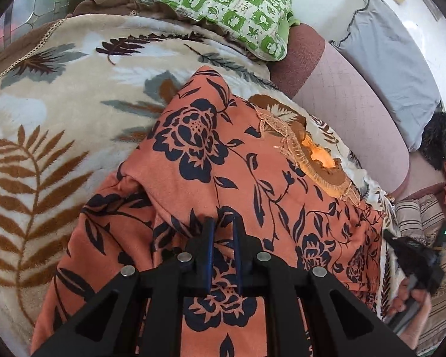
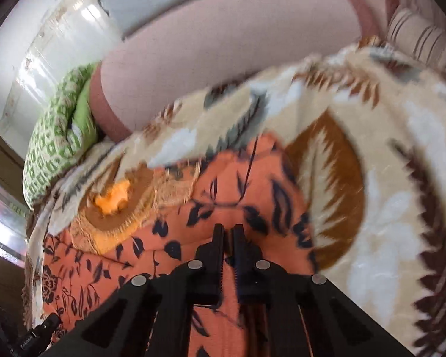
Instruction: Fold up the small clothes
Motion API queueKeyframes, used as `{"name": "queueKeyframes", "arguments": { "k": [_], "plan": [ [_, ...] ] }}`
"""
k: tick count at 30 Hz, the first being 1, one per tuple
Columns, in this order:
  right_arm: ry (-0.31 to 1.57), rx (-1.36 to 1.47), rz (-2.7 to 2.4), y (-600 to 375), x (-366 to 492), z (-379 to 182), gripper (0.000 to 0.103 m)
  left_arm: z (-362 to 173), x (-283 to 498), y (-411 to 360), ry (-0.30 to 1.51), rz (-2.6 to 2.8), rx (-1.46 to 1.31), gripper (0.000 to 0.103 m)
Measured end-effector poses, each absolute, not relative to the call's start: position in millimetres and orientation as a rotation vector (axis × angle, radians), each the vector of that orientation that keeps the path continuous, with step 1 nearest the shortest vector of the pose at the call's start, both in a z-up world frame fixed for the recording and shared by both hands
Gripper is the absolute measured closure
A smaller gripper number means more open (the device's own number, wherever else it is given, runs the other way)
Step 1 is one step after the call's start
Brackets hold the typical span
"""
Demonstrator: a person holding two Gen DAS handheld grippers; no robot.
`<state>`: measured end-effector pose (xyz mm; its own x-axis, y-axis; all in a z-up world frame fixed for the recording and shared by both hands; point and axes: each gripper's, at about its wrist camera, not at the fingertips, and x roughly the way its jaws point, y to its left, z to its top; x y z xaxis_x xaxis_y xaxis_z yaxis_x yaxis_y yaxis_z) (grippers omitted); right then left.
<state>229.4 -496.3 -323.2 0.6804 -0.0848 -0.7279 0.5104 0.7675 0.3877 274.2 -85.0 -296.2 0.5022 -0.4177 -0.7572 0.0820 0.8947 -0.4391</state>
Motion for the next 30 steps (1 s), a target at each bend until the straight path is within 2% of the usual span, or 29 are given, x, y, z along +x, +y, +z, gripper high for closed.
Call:
{"name": "queueKeyframes", "arguments": {
  "k": [5,7,10,14,17,18,19,20,21,22,26,28,29,30],
  "plan": [
    [0.690,0.634,-0.406,-502,205,-302,0.101,-297,272,-82,1.002,-0.302,-0.380,0.091],
    [0.696,0.678,-0.396,-509,202,-307,0.096,-295,270,-84,0.994,-0.304,-0.362,0.090],
    [0.724,0.794,-0.312,-515,207,-325,0.096,-292,269,-87,0.985,-0.314,-0.350,0.085],
    [0.706,0.808,-0.277,-519,213,-330,0.096,-291,270,-88,0.983,-0.322,-0.351,0.084],
    [0.749,0.798,-0.256,-513,221,-337,0.083,-289,270,-91,0.973,-0.332,-0.342,0.081],
    [0.762,0.788,-0.256,-511,224,-339,0.075,-286,269,-92,0.963,-0.332,-0.330,0.072],
    [0.776,0.777,-0.262,-507,225,-341,0.063,-284,267,-94,0.950,-0.329,-0.315,0.058],
    [0.784,0.774,-0.263,-507,226,-343,0.054,-280,265,-95,0.936,-0.325,-0.300,0.049],
    [0.779,0.785,-0.251,-507,226,-344,0.040,-277,263,-96,0.919,-0.320,-0.290,0.038],
    [0.766,0.800,-0.245,-508,223,-345,0.039,-273,261,-97,0.893,-0.312,-0.273,0.035],
    [0.777,0.803,-0.259,-509,222,-347,0.039,-269,259,-105,0.870,-0.317,-0.212,0.031],
    [0.793,0.802,-0.250,-509,226,-354,0.044,-274,260,-109,0.898,-0.327,-0.210,0.031],
    [0.786,0.785,-0.252,-508,227,-354,0.051,-277,260,-111,0.913,-0.332,-0.209,0.031],
    [0.790,0.742,-0.260,-504,229,-351,0.086,-281,262,-113,0.932,-0.335,-0.205,0.031]
  ]
}}
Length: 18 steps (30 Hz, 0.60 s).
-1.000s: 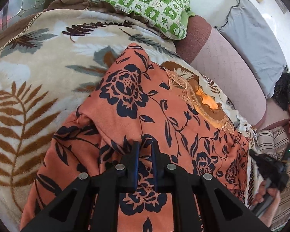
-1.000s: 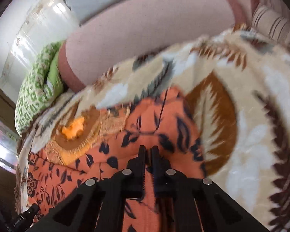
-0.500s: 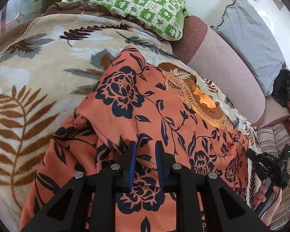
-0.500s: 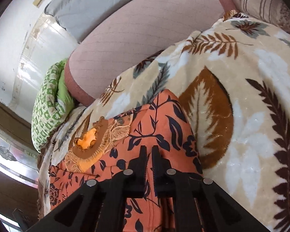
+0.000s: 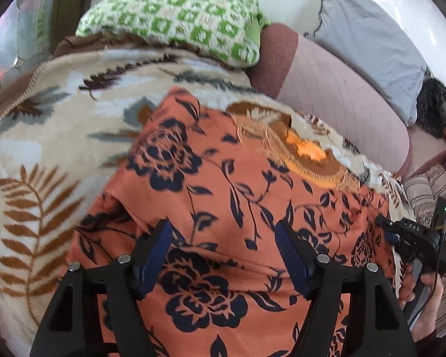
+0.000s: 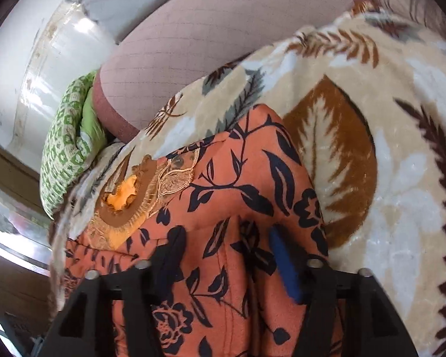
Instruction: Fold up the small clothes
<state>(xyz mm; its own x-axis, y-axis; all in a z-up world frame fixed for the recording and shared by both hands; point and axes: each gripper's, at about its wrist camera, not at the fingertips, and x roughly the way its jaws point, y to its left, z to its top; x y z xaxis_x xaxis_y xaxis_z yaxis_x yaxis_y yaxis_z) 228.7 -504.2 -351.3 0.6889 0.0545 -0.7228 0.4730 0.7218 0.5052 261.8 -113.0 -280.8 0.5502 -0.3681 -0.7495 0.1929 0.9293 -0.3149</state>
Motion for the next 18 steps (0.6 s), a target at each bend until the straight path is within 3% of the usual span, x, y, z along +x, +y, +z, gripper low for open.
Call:
{"name": "queueKeyframes", "arguments": {
  "k": [1,11,16,18],
  "plan": [
    [0.796,0.734,-0.229,-502,232,-351,0.098,-283,262,-114,0.937,-0.333,-0.200,0.031],
    [0.714,0.594,-0.341,-488,210,-306,0.098,-284,269,-103,0.937,-0.310,-0.225,0.031],
    [0.857,0.674,-0.379,-507,220,-346,0.094,-287,269,-107,0.948,-0.311,-0.187,0.031],
    [0.828,0.789,-0.369,-519,215,-350,0.093,-287,269,-107,0.949,-0.307,-0.180,0.031]
  ]
}}
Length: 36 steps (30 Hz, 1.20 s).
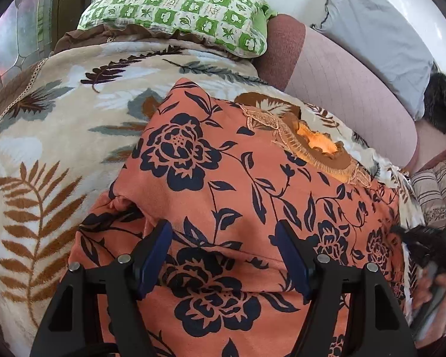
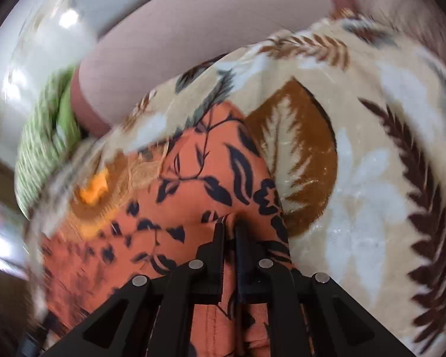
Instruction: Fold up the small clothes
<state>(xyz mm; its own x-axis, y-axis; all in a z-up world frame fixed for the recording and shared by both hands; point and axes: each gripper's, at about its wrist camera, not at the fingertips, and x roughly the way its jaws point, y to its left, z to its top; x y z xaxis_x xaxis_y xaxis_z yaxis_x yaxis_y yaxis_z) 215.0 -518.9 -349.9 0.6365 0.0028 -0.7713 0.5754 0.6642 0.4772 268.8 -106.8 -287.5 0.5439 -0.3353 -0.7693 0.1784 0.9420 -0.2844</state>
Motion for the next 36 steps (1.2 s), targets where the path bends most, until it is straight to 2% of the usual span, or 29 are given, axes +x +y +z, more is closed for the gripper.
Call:
{"name": "queueKeyframes", "arguments": {
  "k": [2,5,7,11,13,16,20,27,29,31,33,36],
  "plan": [
    [0.787,0.843,-0.367,-527,208,-336,0.093,-287,270,-105,0.948,-0.305,-0.191,0.031],
    [0.645,0.754,-0.439,-526,193,-307,0.092,-288,270,-107,0.945,-0.295,-0.180,0.031],
    [0.631,0.727,-0.361,-517,196,-301,0.092,-288,269,-109,0.940,-0.286,-0.158,0.031],
    [0.785,0.711,-0.187,-485,227,-320,0.092,-298,271,-120,0.968,-0.249,-0.049,0.027],
    [0.971,0.679,-0.180,-470,251,-351,0.092,-300,268,-131,0.962,-0.243,0.038,0.022],
    [0.938,0.676,-0.203,-467,249,-346,0.091,-297,262,-134,0.965,-0.225,0.079,0.022],
    [0.831,0.663,-0.182,-456,214,-314,0.091,-269,236,-111,0.900,-0.257,-0.047,0.022],
    [0.561,0.637,-0.106,-438,94,-252,0.091,-237,175,-47,0.803,-0.193,-0.102,0.022],
    [0.499,0.662,-0.079,-438,59,-246,0.074,-233,157,-24,0.796,-0.161,-0.080,0.022],
    [0.475,0.711,-0.072,-443,22,-243,0.009,-225,145,1,0.804,-0.148,-0.055,0.022],
    [0.468,0.766,-0.092,-457,-12,-249,0.008,-220,138,20,0.815,-0.150,-0.022,0.022],
    [0.601,0.811,-0.031,-469,-33,-266,0.009,-222,129,53,0.895,-0.201,0.008,0.022]
  ]
}}
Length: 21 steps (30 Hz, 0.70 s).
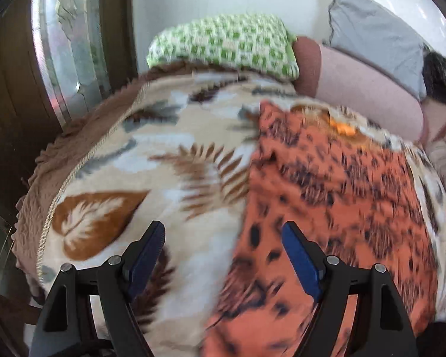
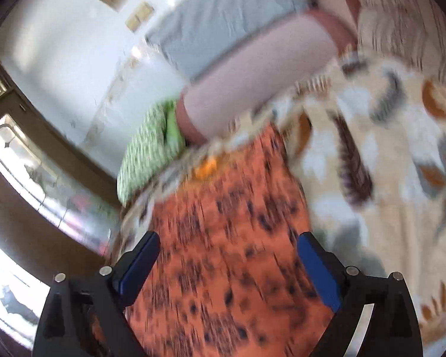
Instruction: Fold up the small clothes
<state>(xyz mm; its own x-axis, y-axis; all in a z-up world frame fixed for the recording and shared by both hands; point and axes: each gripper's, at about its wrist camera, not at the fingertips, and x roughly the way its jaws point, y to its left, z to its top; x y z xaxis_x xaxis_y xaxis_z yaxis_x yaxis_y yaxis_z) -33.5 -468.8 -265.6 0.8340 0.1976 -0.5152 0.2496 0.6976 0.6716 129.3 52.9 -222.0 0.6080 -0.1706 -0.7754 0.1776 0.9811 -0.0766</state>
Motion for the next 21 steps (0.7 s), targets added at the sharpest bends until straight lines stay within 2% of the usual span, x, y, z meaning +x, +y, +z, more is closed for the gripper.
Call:
{"name": "queueKeyframes", "arguments": {
  "k": [4,8,11,14,16,19,21],
  "plan": [
    [0.777,0.877,-0.019,-480,-60,-306,0.009,-237,116,85,0.992,-0.280,-0.054,0.022],
    [0.793,1.048,0.054,-485,-81,-351,0.009,-257,104,99,1.071,-0.331,-0.134,0.024],
    [0.828,1.103,0.071,-482,-82,-378,0.011,-269,99,102,1.103,-0.353,-0.169,0.049],
    [0.830,1.132,0.107,-480,-80,-391,0.014,-278,100,99,1.131,-0.385,-0.186,0.051],
    [0.864,1.138,0.145,-480,-77,-393,0.026,-283,100,95,1.143,-0.419,-0.180,0.051],
    [0.930,1.142,0.172,-478,-78,-399,0.037,-291,100,86,1.182,-0.485,-0.154,0.051],
    [0.962,1.168,0.199,-476,-82,-405,0.040,-296,101,80,1.204,-0.512,-0.140,0.051]
  ]
}}
